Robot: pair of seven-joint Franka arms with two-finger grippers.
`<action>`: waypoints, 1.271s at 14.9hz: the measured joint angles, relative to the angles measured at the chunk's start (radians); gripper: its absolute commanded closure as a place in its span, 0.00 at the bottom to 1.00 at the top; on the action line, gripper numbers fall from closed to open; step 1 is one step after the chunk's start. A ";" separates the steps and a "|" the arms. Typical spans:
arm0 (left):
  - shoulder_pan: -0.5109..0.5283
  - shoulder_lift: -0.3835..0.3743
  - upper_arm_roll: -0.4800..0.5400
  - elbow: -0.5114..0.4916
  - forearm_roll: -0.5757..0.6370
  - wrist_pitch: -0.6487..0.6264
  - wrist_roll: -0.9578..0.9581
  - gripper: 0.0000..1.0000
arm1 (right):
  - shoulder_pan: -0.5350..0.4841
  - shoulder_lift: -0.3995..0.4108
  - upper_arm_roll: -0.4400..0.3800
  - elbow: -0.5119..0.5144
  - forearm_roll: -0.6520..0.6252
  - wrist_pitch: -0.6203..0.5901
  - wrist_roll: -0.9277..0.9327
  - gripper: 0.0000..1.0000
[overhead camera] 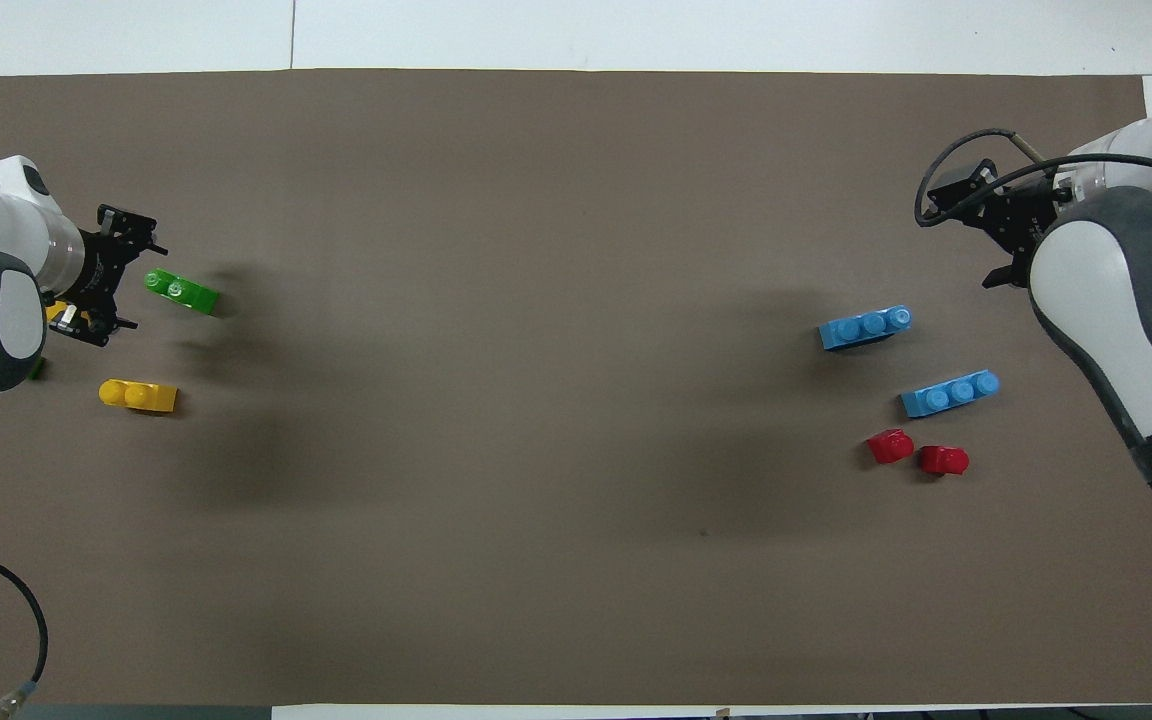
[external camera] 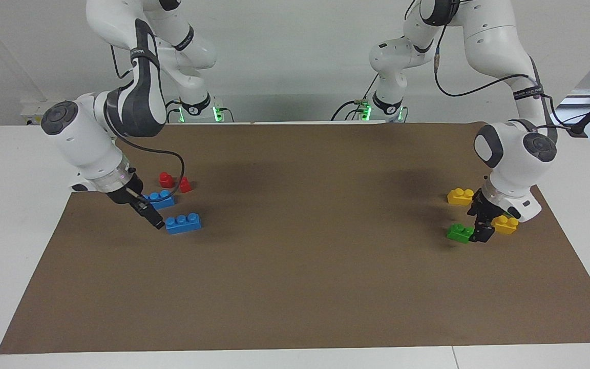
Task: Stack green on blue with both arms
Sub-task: 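Reach the left gripper to the green brick while the right gripper rises, then grasp the green brick with the left gripper and lift it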
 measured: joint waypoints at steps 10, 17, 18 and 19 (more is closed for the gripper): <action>0.000 0.059 0.000 0.015 0.004 0.057 -0.011 0.00 | -0.005 0.001 -0.004 -0.066 0.042 0.068 0.145 0.03; 0.000 0.060 0.000 0.014 0.004 0.058 -0.014 1.00 | -0.005 0.022 -0.005 -0.094 0.075 0.076 0.371 0.03; 0.000 0.060 0.000 0.014 0.004 0.060 -0.014 1.00 | -0.005 0.027 -0.005 -0.095 0.075 0.076 0.389 0.03; -0.001 0.060 -0.001 0.014 0.004 0.061 -0.014 1.00 | -0.005 0.033 -0.005 -0.095 0.076 0.076 0.400 0.03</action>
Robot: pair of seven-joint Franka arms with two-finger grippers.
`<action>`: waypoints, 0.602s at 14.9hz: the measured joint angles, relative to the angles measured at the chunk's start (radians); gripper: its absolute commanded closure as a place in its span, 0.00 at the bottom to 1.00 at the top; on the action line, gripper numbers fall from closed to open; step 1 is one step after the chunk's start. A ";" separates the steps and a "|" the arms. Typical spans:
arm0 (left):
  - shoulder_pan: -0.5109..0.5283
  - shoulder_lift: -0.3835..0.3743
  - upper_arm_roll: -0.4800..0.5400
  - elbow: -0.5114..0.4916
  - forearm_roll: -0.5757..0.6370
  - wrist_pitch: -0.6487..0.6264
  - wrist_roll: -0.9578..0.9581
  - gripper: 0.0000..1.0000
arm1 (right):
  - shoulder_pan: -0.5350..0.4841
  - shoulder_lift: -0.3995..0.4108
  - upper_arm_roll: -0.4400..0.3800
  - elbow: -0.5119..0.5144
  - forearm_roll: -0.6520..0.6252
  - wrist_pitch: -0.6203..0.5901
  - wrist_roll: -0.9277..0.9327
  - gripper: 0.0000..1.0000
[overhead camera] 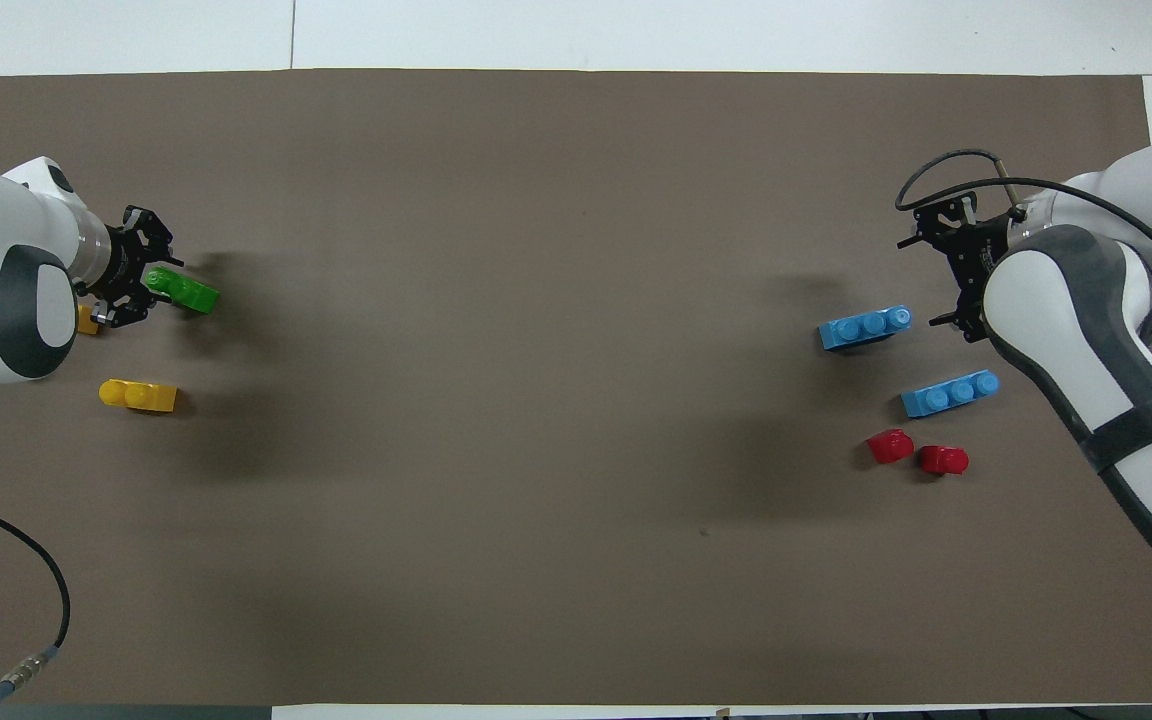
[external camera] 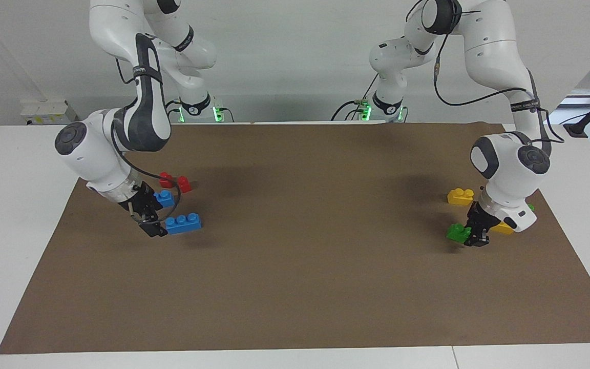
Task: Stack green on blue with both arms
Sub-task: 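Grasp the green brick with the left gripper and lift it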
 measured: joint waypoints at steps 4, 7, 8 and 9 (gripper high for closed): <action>-0.001 0.000 -0.002 0.000 0.001 0.006 0.000 1.00 | -0.002 0.019 0.000 -0.001 0.000 0.002 0.031 0.03; -0.002 0.000 -0.003 0.002 0.002 0.008 0.000 1.00 | -0.004 0.025 0.000 -0.001 0.001 0.003 0.045 0.03; -0.004 0.000 -0.004 0.004 0.002 0.008 0.000 1.00 | -0.006 0.025 0.000 -0.001 0.003 0.003 0.048 0.03; -0.007 0.000 -0.004 0.007 0.002 0.008 0.000 1.00 | -0.008 0.026 0.000 -0.002 0.013 0.003 0.052 0.03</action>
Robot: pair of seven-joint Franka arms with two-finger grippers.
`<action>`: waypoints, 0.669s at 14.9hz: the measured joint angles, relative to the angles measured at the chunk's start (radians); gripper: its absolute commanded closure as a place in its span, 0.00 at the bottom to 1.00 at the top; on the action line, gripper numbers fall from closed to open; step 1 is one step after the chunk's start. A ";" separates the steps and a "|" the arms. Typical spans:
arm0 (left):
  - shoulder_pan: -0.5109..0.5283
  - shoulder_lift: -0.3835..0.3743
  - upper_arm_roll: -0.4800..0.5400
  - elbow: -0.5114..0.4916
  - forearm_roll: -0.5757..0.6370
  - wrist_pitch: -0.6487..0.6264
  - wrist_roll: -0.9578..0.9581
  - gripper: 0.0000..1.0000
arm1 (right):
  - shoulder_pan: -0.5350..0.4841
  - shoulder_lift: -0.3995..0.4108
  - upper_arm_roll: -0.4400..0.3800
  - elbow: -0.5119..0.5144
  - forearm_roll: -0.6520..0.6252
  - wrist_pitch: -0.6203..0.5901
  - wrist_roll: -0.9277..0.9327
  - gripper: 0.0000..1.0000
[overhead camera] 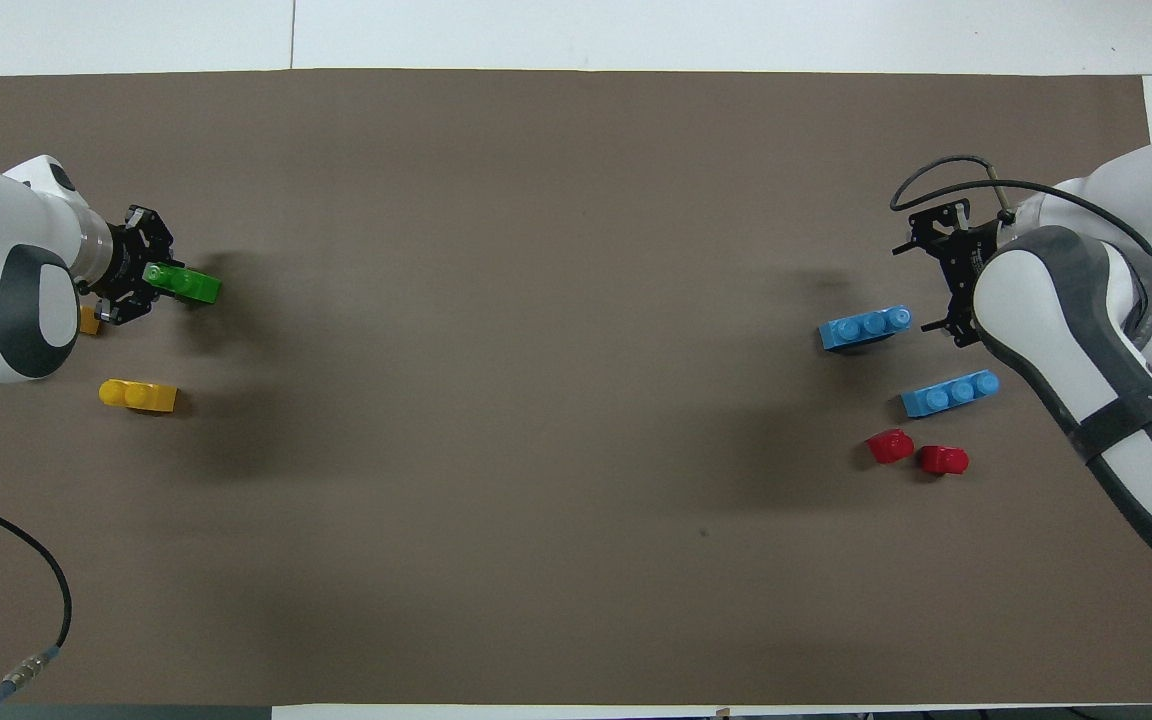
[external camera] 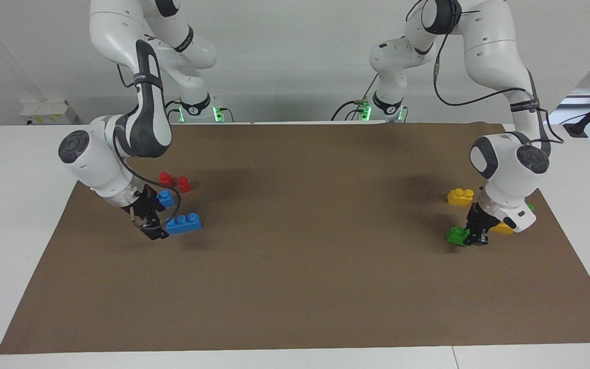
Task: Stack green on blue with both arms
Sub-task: 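Grasp the green brick with the left gripper and lift it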
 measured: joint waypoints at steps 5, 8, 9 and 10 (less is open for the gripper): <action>-0.014 -0.040 -0.011 0.020 0.000 -0.056 -0.002 1.00 | -0.013 0.019 -0.004 -0.009 0.066 0.000 0.007 0.03; -0.047 -0.104 -0.013 0.022 0.000 -0.143 -0.042 1.00 | -0.020 0.024 -0.005 -0.027 0.082 0.000 0.011 0.03; -0.061 -0.124 -0.013 0.022 0.000 -0.172 -0.064 1.00 | -0.023 0.024 -0.005 -0.034 0.099 0.000 0.011 0.03; -0.077 -0.142 -0.014 0.022 0.000 -0.196 -0.089 1.00 | -0.026 0.024 -0.005 -0.040 0.109 0.000 0.011 0.03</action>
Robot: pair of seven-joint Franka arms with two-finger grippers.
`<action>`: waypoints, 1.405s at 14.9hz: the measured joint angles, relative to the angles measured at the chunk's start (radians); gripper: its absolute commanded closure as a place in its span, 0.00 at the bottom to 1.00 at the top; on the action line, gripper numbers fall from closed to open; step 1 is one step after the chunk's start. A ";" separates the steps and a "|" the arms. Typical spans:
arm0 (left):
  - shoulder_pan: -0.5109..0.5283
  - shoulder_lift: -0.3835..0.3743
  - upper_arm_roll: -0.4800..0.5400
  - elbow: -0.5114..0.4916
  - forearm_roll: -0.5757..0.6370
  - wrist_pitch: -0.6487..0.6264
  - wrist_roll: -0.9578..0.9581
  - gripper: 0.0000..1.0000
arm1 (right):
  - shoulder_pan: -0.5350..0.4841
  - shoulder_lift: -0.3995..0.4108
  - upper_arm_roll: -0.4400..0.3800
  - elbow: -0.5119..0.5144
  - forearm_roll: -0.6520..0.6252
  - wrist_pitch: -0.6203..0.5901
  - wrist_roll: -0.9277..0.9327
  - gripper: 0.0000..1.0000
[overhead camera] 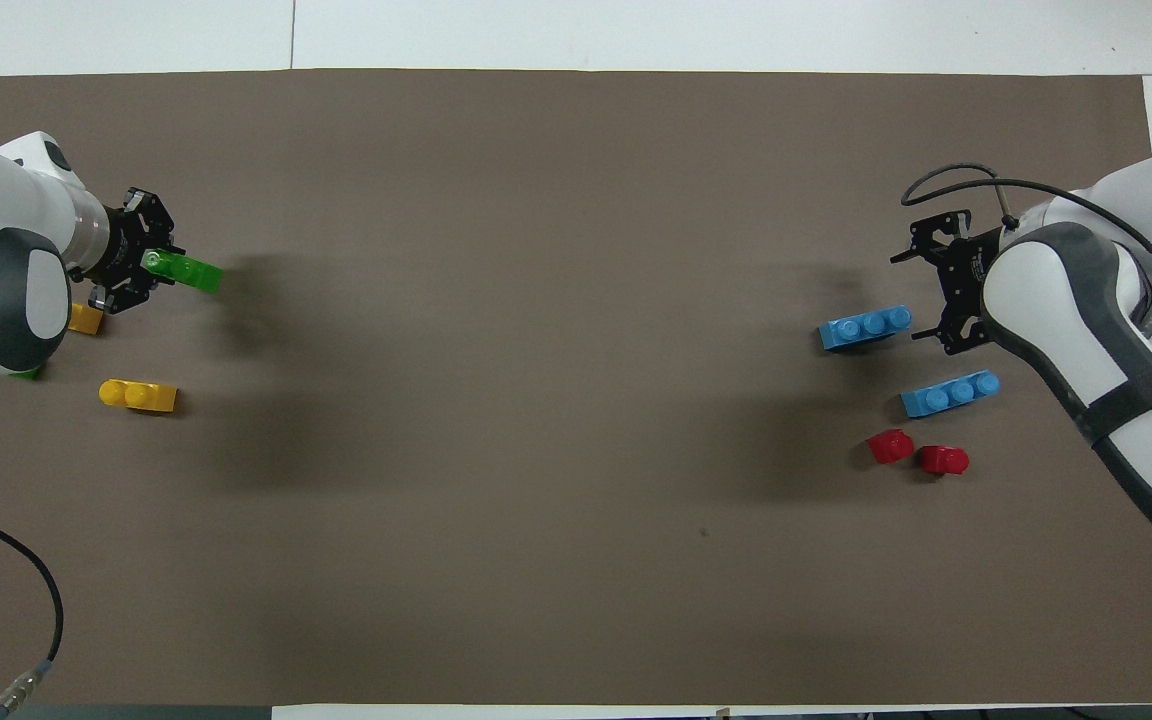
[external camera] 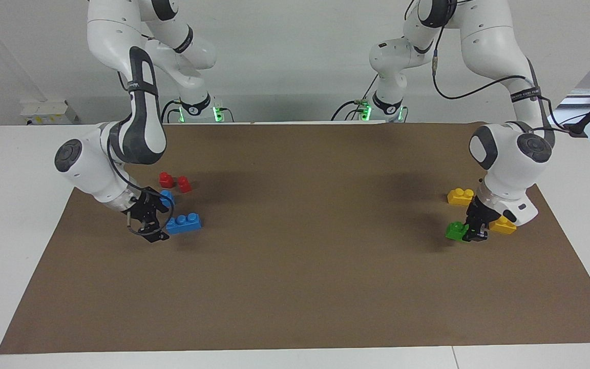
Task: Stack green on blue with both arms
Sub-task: 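Grasp the green brick with the left gripper and lift it, then grasp the farther blue brick with the right gripper and lift it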
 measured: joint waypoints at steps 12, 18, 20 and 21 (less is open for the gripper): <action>-0.120 -0.101 -0.003 0.000 -0.039 -0.134 -0.178 1.00 | -0.003 0.000 0.000 -0.065 0.027 0.078 0.001 0.12; -0.121 -0.101 -0.003 -0.001 -0.040 -0.135 -0.182 1.00 | -0.003 0.000 0.000 -0.074 0.027 0.087 0.001 0.80; -0.121 -0.101 -0.003 -0.001 -0.040 -0.135 -0.182 1.00 | -0.003 0.000 0.000 -0.074 0.028 0.087 0.001 1.00; -0.121 -0.101 -0.003 -0.001 -0.040 -0.135 -0.183 1.00 | -0.006 0.000 0.000 -0.074 0.029 0.087 0.001 1.00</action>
